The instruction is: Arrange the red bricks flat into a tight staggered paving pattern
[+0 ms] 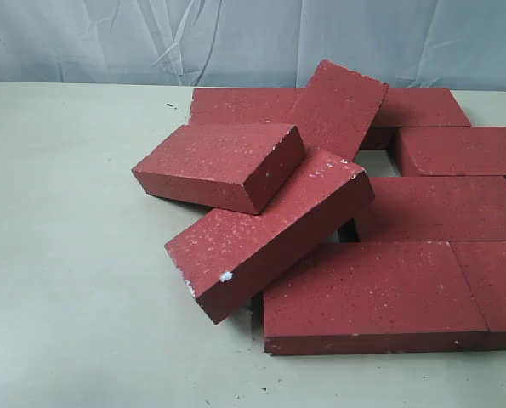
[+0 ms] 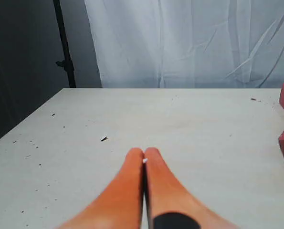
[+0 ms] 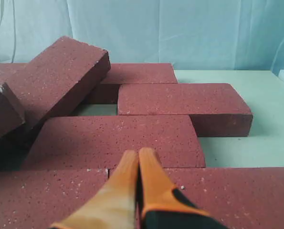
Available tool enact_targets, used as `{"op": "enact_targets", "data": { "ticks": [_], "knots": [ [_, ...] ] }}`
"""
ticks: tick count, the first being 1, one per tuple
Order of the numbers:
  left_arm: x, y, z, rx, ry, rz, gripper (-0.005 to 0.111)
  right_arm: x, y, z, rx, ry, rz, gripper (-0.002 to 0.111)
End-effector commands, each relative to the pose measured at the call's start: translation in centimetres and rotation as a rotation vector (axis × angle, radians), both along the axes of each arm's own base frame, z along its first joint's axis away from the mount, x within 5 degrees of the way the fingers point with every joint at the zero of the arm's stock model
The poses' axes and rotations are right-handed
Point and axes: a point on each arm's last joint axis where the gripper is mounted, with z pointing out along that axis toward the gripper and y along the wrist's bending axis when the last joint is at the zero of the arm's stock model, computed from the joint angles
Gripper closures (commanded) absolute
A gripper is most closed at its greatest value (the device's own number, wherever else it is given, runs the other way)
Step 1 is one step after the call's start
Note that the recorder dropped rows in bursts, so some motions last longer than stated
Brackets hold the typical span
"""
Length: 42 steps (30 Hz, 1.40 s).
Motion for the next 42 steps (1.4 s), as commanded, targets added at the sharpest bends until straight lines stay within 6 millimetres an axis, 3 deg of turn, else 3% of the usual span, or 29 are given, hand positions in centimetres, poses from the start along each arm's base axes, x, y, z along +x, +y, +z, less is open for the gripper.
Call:
{"op": "enact_targets", "data": {
  "ticks": [1, 9, 15, 18, 25, 30, 34, 37, 42],
  "knots": [
    [0.1, -0.1, 0.6, -0.073, -0.089, -0.011, 0.107, 0.1, -0.1, 0.8, -0.013, -0.103, -0.008, 0.109],
    [-0.1, 0.0, 2.8, -0.13, -0.342, -0.008, 0.107, -0.1, -0.2, 4.0, 0.0, -0.45, -0.021, 0.109],
    [-0.4, 0.2, 3.5, -0.187, -0.436, 0.002, 0.107, -0.3, -0.4, 4.7, 0.186, -0.528, -0.039, 0.109],
    [-0.5, 0.2, 3.8, -0.198, -0.471, 0.002, 0.107, -0.4, -0.5, 5.2, 0.195, -0.586, -0.043, 0.109],
    [-1.4, 0.4, 5.7, -0.264, -0.724, -0.011, 0.107, -1.0, -0.7, 6.4, 0.285, -0.725, -0.038, 0.109],
    [-1.7, 0.5, 6.1, -0.301, -0.786, -0.021, 0.107, -1.1, -0.6, 9.8, 0.277, -0.754, -0.028, 0.109],
    [-1.3, 0.6, 7.6, -0.307, -0.778, -0.019, 0.107, -0.1, -0.6, 12.7, 0.267, -0.744, -0.027, 0.109],
    [-0.5, 0.7, 9.5, -0.309, -0.76, -0.017, 0.107, 1.0, -0.4, 15.0, 0.224, -0.734, -0.017, 0.109],
    [2.5, 1.0, 12.3, -0.318, -0.653, -0.003, 0.107, 3.8, -0.3, 17.9, 0.185, -0.642, -0.013, 0.109]
  ]
}}
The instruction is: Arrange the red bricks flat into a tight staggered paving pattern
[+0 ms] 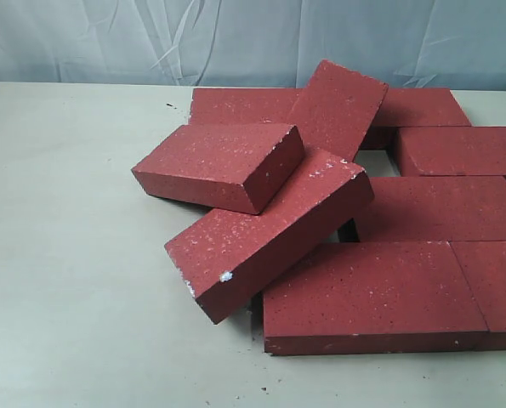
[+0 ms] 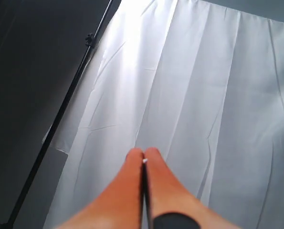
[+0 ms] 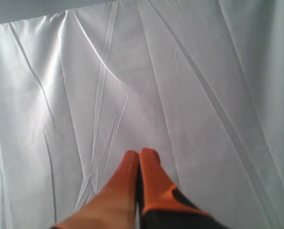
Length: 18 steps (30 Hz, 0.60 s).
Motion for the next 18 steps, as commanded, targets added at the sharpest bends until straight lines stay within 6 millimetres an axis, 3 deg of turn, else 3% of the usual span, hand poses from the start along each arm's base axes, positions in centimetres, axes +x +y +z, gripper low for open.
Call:
{"op": "enact_targets", "data": {
  "ticks": [1, 8, 18],
  "knots": [
    [3.0, 0.3, 2.4, 0.002, 0.1, -0.012, 0.107, 2.6, 0.1, 2.2, -0.042, 0.096, -0.006, 0.109],
    [8.6, 0.2, 3.8, 0.18, 0.377, -0.029, 0.107, 6.9, 0.3, 4.5, -0.131, 0.273, -0.013, 0.109],
    [14.7, 1.3, 1.3, 0.19, 0.823, -0.051, 0.107, 13.1, 0.0, 4.7, -0.264, 0.686, -0.037, 0.109]
  ]
}}
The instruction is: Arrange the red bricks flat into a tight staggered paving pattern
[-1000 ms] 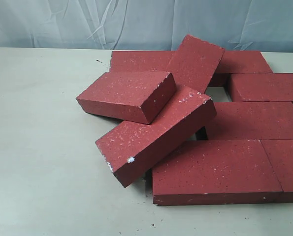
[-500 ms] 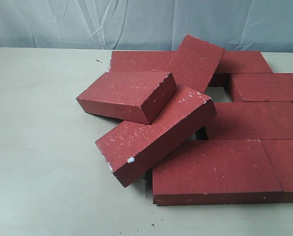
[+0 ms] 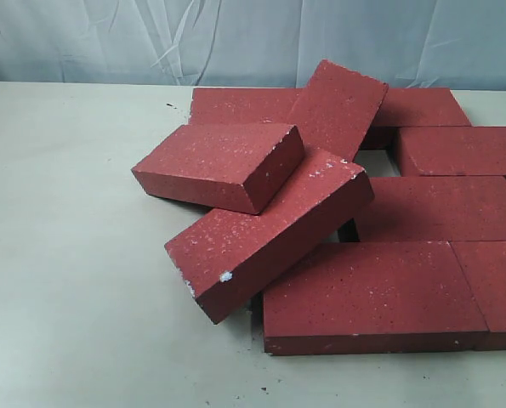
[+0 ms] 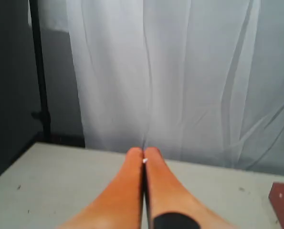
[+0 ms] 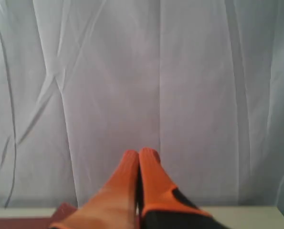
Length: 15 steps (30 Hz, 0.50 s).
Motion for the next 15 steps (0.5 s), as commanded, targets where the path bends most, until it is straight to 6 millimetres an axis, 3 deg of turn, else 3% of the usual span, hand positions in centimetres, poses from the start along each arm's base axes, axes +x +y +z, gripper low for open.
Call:
{"op": "enact_targets", "data": {
  "ticks": [1, 8, 15],
  "knots": [
    [2.4, 0.4, -1.5, -0.003, 0.19, 0.004, 0.107, 2.7, -0.2, -0.7, -0.079, 0.241, -0.012, 0.109],
    [5.9, -1.8, -3.3, 0.099, 0.324, -0.122, 0.107, 6.9, 0.8, -2.8, -0.119, 0.531, 0.132, 0.109],
    [10.5, -3.1, -6.4, 0.189, 0.529, -0.191, 0.107, 9.8, 3.5, -5.2, -0.104, 0.624, 0.413, 0.109]
  ]
}}
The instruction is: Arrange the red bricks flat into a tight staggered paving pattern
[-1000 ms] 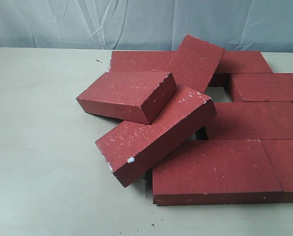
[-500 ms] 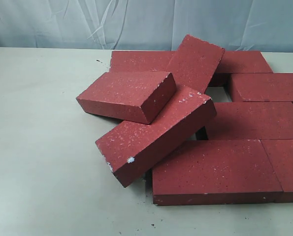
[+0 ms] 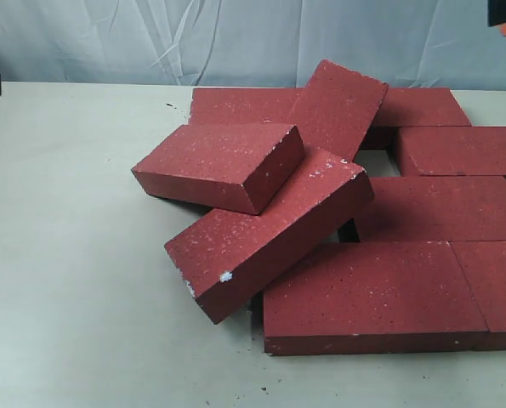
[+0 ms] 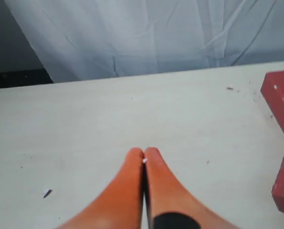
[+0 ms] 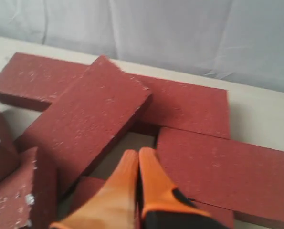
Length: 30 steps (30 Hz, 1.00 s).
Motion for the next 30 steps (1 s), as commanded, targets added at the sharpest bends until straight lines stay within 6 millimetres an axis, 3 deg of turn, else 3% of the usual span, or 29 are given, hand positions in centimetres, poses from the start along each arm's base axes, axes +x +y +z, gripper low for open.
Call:
{"op": "enact_targets", "data": {
  "ticks": [1, 7, 13, 16, 19, 23, 30],
  "knots": [
    [2.8, -0.5, -2.3, 0.062, 0.151, -0.027, 0.107, 1.7, 1.9, -1.5, 0.026, 0.032, 0.158, 0.109],
    [6.2, -0.7, -6.3, 0.123, 0.296, -0.069, 0.107, 4.0, 5.7, -5.1, 0.009, 0.108, 0.258, 0.109],
    [8.8, -0.9, -8.5, 0.125, 0.381, -0.092, 0.107, 5.7, 9.3, -8.9, -0.056, 0.145, 0.329, 0.109],
    [10.2, -1.8, -9.9, 0.095, 0.538, -0.198, 0.107, 6.2, 11.1, -10.6, -0.085, 0.146, 0.359, 0.109],
    [11.6, -3.5, -10.6, -0.004, 0.564, -0.366, 0.107, 6.6, 12.0, -11.5, -0.105, 0.142, 0.373, 0.109],
    [13.6, -4.4, -12.0, -0.1, 0.495, -0.399, 0.107, 7.6, 12.6, -12.8, -0.103, 0.209, 0.4, 0.109],
    [14.8, -4.6, -14.6, -0.126, 0.548, -0.402, 0.107, 9.0, 13.9, -14.7, -0.106, 0.248, 0.418, 0.109]
  ]
}}
